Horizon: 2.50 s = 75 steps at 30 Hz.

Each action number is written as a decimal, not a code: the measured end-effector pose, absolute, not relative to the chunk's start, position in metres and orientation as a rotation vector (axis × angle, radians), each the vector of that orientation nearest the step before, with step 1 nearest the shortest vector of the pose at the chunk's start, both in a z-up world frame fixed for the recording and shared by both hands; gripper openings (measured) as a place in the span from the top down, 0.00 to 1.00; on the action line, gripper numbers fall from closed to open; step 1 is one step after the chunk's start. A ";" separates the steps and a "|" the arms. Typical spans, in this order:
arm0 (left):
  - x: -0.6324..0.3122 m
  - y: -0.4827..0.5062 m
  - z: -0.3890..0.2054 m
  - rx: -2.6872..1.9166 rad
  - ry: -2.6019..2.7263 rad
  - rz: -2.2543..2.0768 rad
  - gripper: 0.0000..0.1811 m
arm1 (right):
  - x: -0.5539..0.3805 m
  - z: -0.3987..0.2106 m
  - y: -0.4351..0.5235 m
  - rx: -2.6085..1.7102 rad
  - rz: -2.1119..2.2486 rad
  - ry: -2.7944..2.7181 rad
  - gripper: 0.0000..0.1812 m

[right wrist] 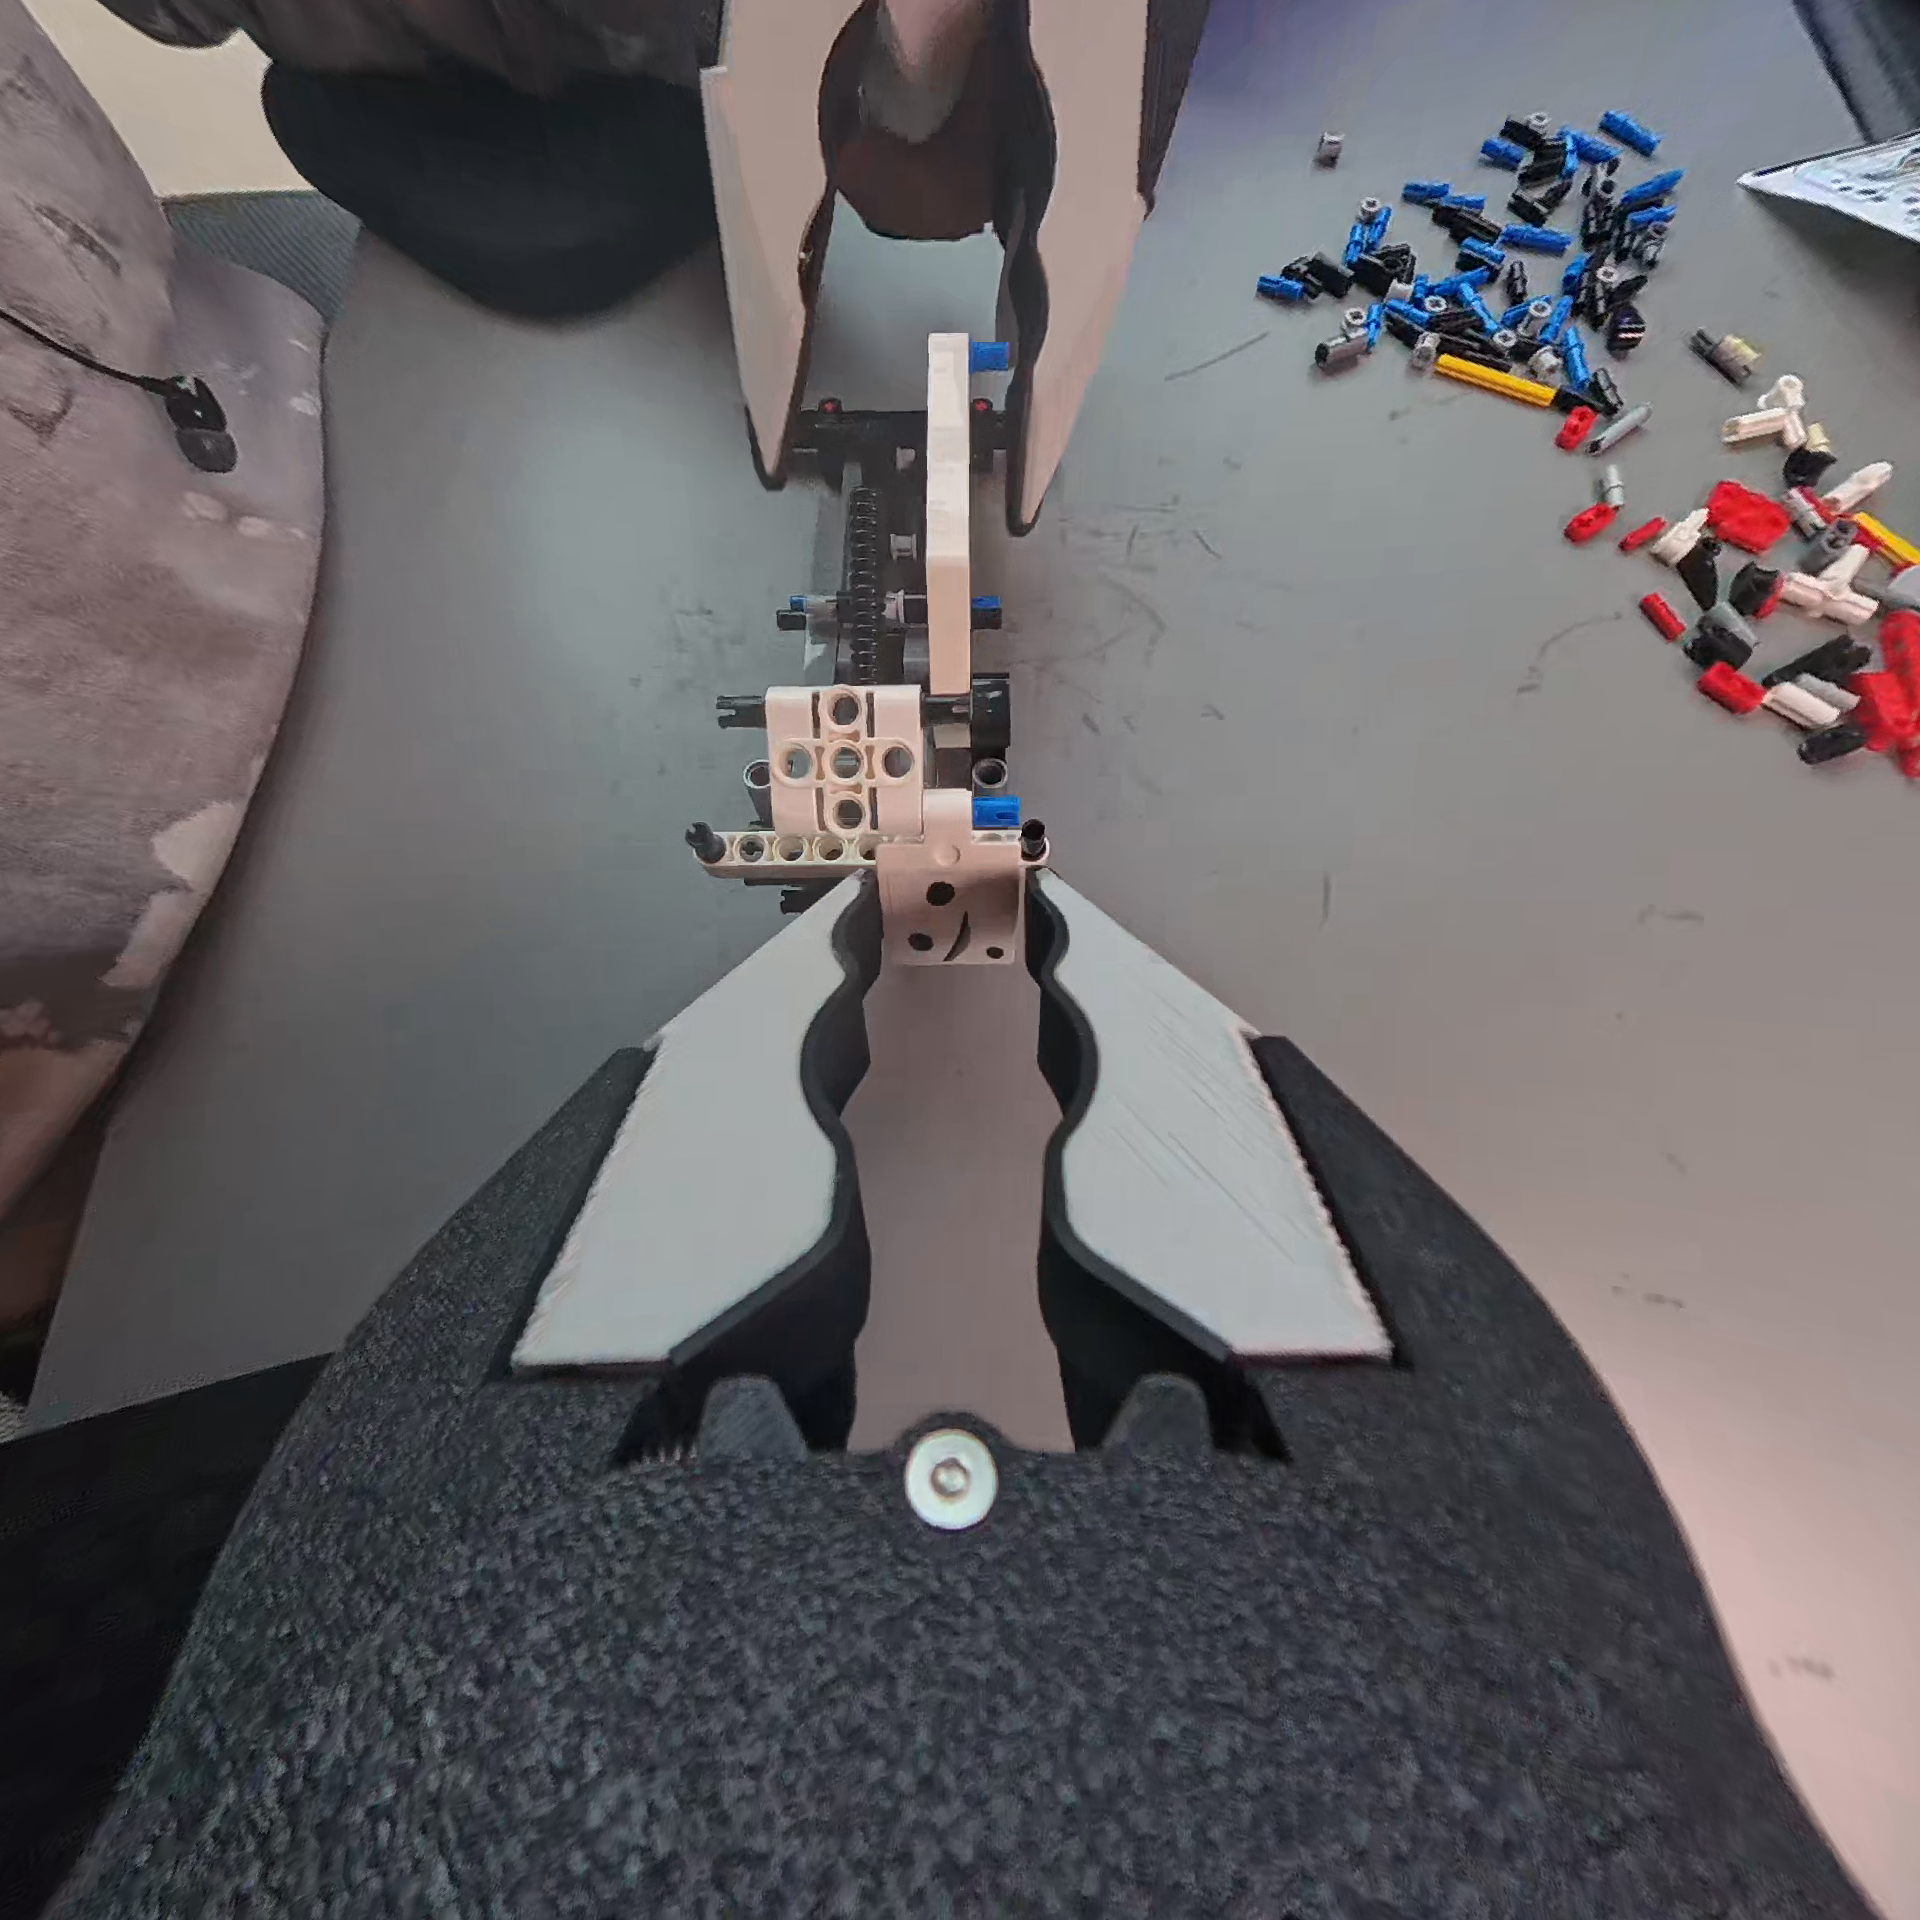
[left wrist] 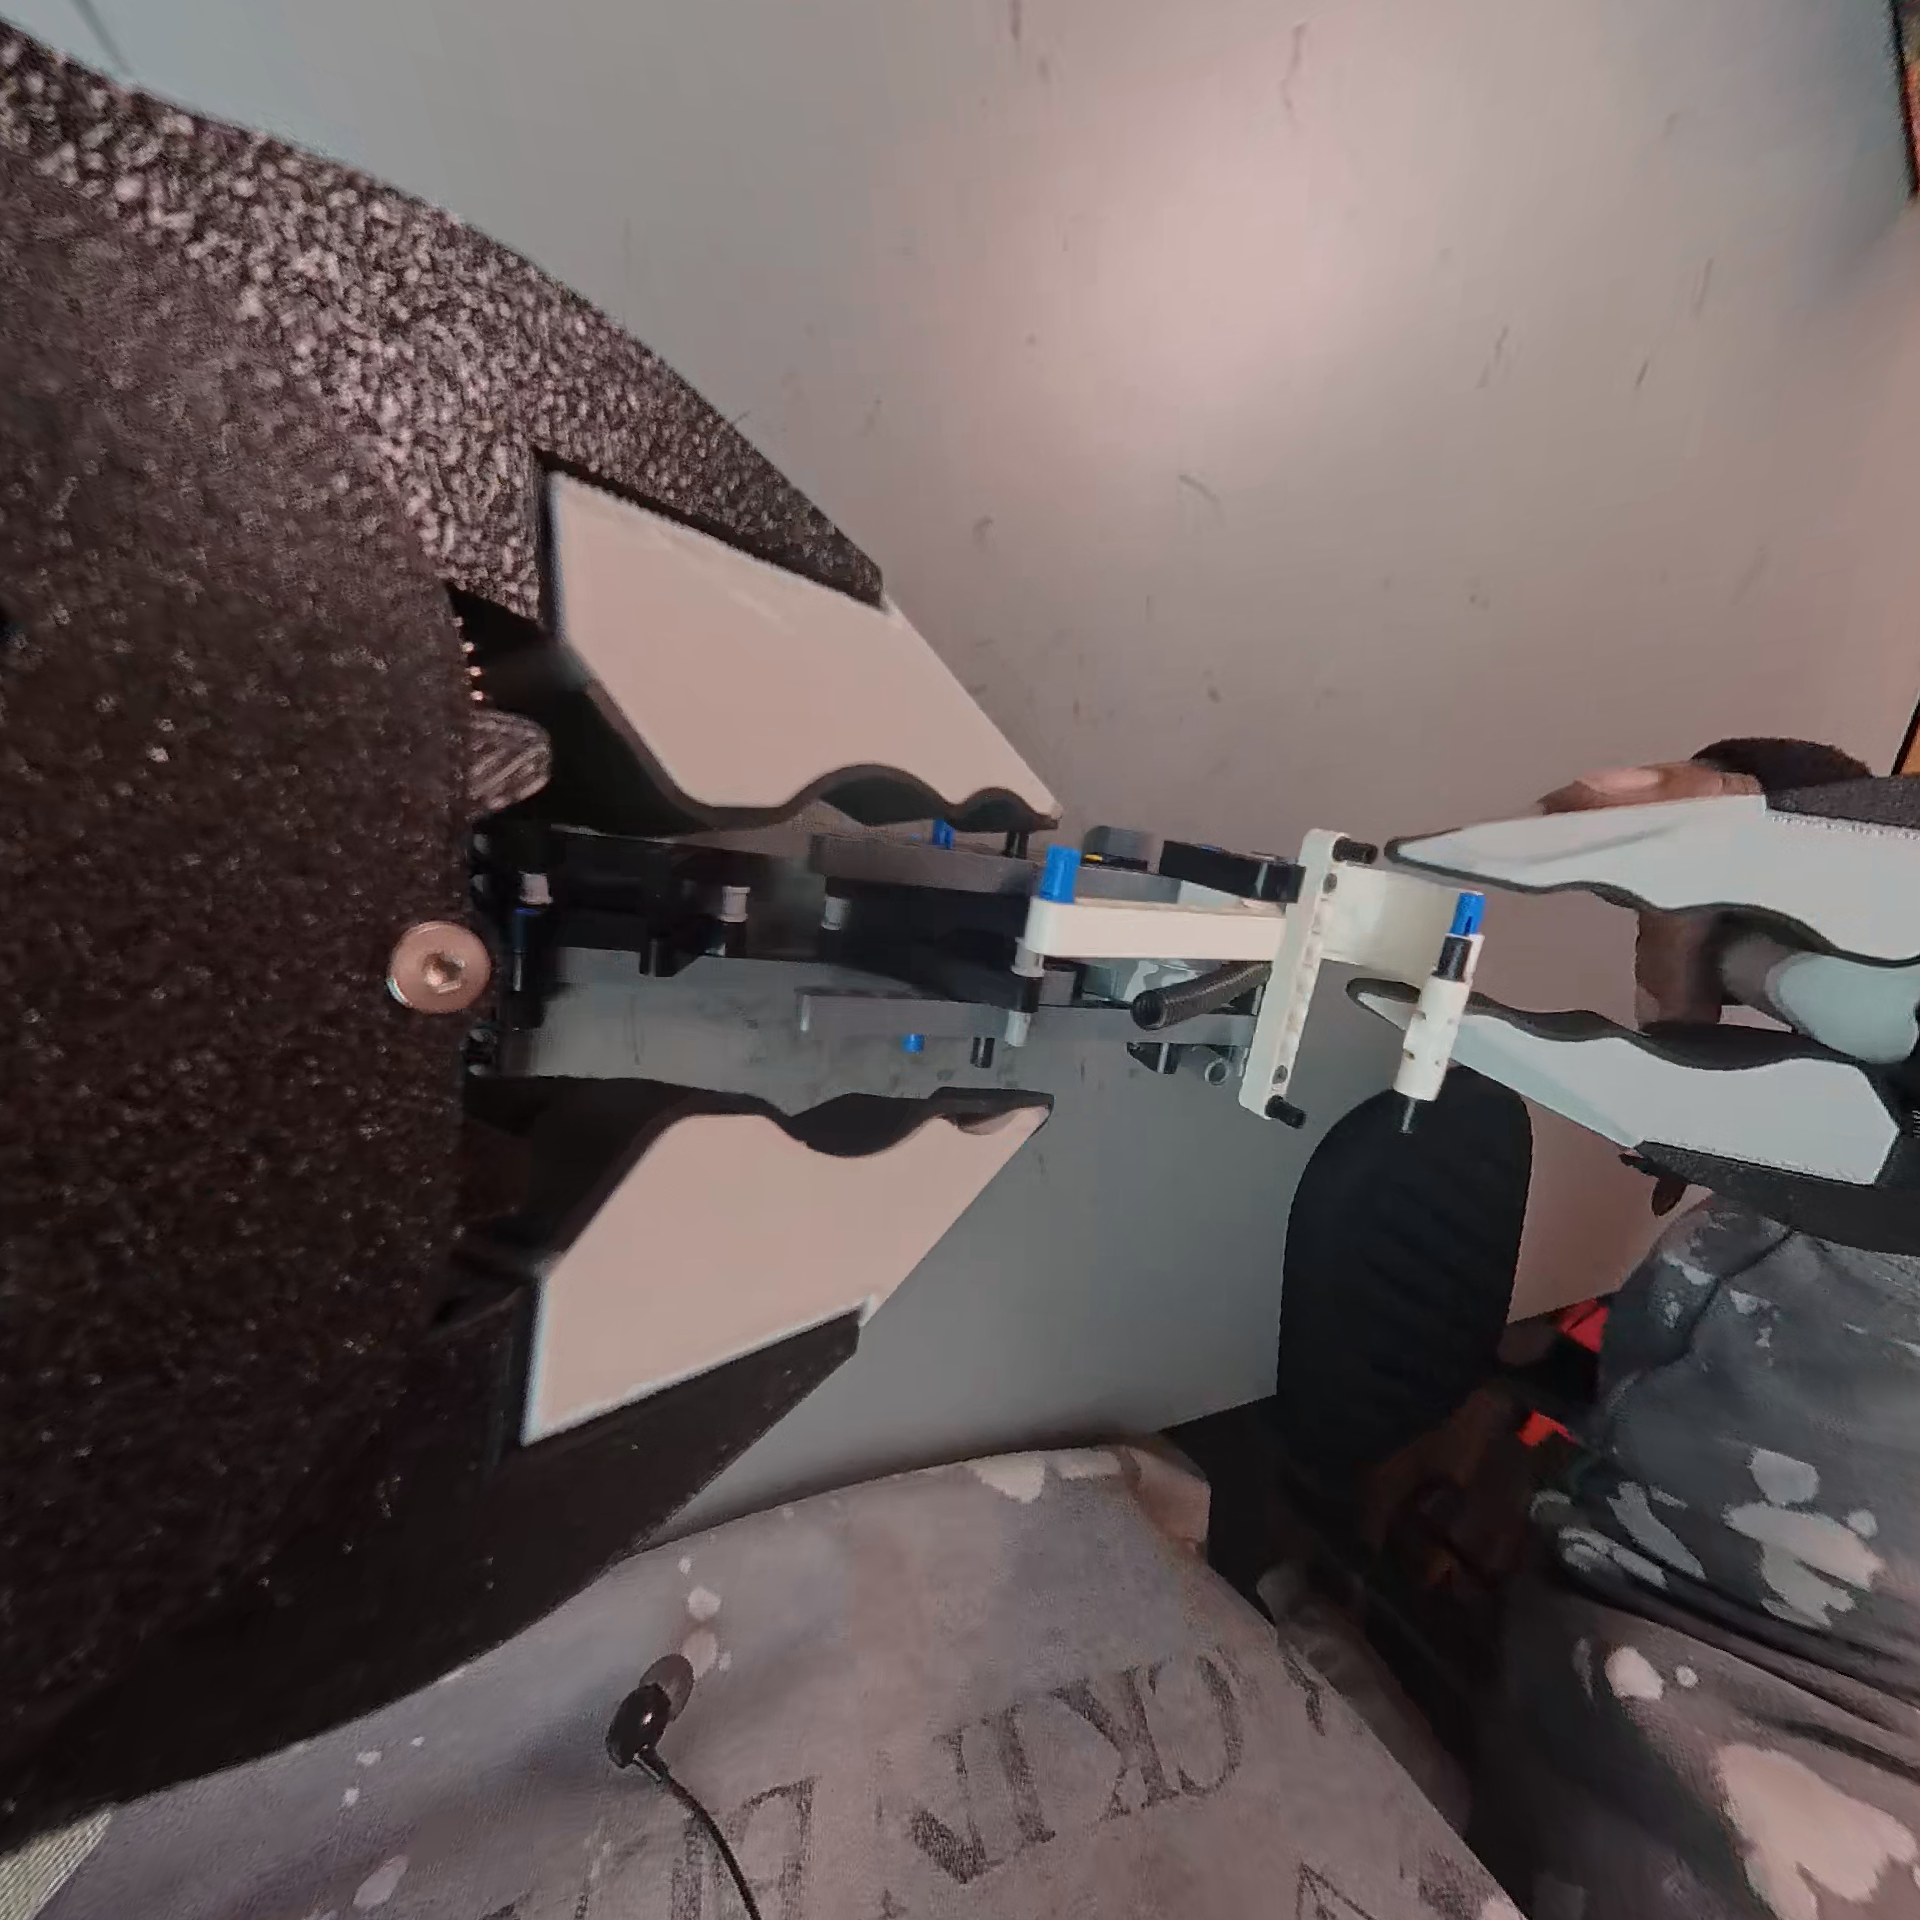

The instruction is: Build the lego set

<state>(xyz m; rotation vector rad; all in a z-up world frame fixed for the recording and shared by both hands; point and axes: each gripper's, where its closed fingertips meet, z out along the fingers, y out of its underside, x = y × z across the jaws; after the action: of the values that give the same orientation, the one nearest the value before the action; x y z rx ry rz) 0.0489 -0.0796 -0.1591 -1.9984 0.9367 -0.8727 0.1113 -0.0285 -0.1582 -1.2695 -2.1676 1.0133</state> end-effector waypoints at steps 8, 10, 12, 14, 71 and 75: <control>0.042 -0.069 -0.136 -1.921 0.834 -0.872 0.78 | 0.117 -0.137 -0.034 -1.181 0.966 -1.933 0.76; 0.040 -0.067 -0.136 -1.922 0.839 -0.855 0.78 | 0.119 -0.132 -0.040 -1.130 0.899 -1.871 0.76; 0.044 -0.066 -0.139 -1.935 0.858 -0.848 0.79 | 0.120 -0.128 -0.044 -1.091 0.831 -1.833 0.77; 0.048 -0.061 -0.144 -1.952 0.882 -0.816 0.80 | 0.116 -0.124 -0.049 -1.049 0.768 -1.813 0.82; 0.060 -0.072 -0.145 -2.168 0.871 -0.907 0.95 | 0.088 -0.147 -0.069 -0.624 0.400 -1.920 0.88; 0.063 -0.065 -0.144 -2.201 0.773 -0.961 0.95 | 0.092 -0.146 -0.066 -0.606 0.407 -1.874 0.88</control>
<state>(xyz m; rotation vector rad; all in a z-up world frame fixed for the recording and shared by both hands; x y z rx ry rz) 0.0625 -0.0651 -0.1442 -2.2010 0.7728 -0.9613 0.0915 -0.0659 -0.1463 -0.6064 -1.8739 0.4073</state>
